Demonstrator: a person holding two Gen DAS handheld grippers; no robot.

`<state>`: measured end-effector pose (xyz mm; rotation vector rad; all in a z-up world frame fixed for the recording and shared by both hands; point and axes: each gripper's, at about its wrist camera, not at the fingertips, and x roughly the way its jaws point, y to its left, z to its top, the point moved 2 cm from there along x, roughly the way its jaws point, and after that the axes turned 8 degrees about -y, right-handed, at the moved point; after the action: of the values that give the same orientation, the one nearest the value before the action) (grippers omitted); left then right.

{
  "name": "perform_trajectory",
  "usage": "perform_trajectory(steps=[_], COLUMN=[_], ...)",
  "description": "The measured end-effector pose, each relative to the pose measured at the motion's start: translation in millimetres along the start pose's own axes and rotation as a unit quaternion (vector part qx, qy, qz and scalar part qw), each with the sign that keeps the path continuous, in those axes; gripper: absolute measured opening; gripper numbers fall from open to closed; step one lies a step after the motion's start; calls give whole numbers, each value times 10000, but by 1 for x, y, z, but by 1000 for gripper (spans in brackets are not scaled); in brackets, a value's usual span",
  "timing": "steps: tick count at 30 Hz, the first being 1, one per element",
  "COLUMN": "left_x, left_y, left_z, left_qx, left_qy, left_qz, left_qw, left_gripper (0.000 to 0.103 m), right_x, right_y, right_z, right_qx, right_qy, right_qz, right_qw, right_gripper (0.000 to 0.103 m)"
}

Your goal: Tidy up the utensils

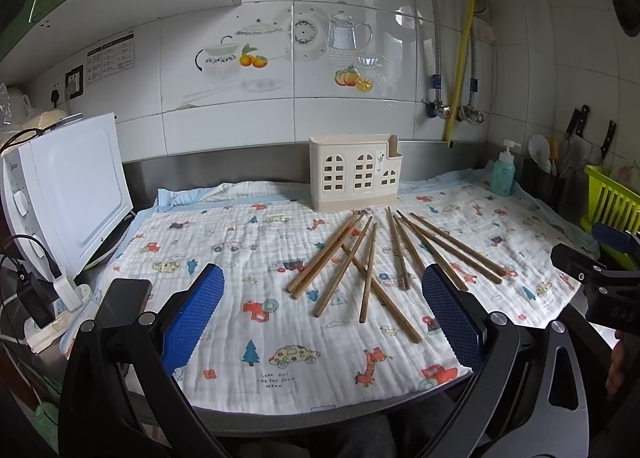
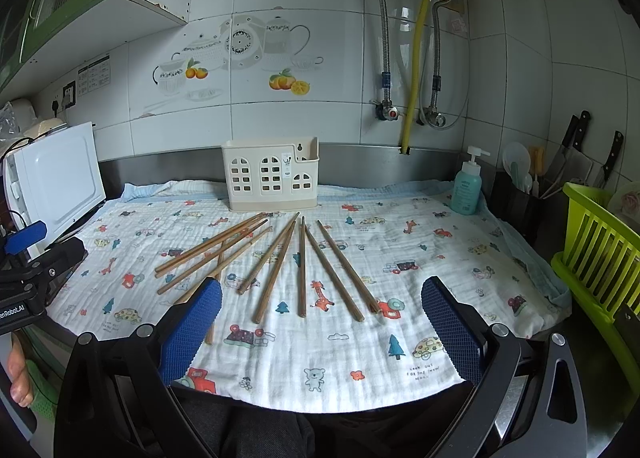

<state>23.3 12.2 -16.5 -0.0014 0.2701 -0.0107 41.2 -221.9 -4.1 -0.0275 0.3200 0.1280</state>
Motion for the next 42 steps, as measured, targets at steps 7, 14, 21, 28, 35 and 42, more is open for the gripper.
perform_trajectory(steps=[7, 14, 21, 28, 35, 42], left_x=[2, 3, 4, 4, 9, 13], left_y=[-1, 0, -1, 0, -1, 1], left_z=[0, -1, -1, -1, -2, -3], left_qx=[-24, -28, -25, -33, -34, -35], left_qy=[17, 29, 33, 37, 73, 94], left_qz=[24, 26, 34, 26, 25, 29], left_qw=[10000, 10000, 10000, 10000, 10000, 9999], left_gripper=[98, 98, 98, 98, 98, 98], right_x=[0, 1, 1, 1, 8, 10], right_y=[1, 1, 1, 1, 4, 4], right_z=[0, 0, 0, -1, -2, -3], right_qx=[2, 4, 1, 0, -17, -25], right_qy=[-3, 7, 12, 18, 71, 102], right_qz=[5, 7, 6, 7, -11, -3], right_qw=[10000, 10000, 10000, 10000, 10000, 9999], right_gripper=[97, 97, 97, 97, 97, 97])
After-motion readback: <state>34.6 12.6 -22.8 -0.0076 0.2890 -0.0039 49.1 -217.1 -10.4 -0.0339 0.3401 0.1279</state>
